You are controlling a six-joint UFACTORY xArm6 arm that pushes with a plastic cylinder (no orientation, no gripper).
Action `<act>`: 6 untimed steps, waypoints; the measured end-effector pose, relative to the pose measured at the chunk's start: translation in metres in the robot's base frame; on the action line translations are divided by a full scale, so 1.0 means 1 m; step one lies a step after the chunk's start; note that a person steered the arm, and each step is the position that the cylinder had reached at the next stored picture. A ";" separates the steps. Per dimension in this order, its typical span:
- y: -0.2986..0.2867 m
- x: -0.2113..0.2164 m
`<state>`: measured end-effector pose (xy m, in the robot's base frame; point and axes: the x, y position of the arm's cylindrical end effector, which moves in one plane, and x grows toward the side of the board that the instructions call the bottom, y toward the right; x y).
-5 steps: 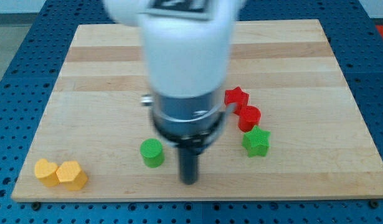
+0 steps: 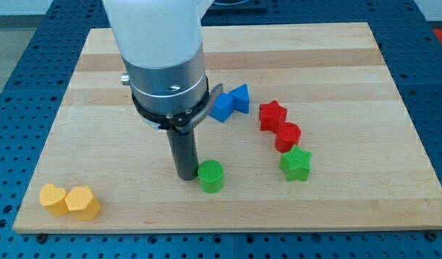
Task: Push the green circle to the left of the green star
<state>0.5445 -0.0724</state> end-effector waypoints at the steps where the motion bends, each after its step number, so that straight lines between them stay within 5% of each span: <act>1: -0.051 0.010; 2: -0.063 0.024; 6: 0.076 0.002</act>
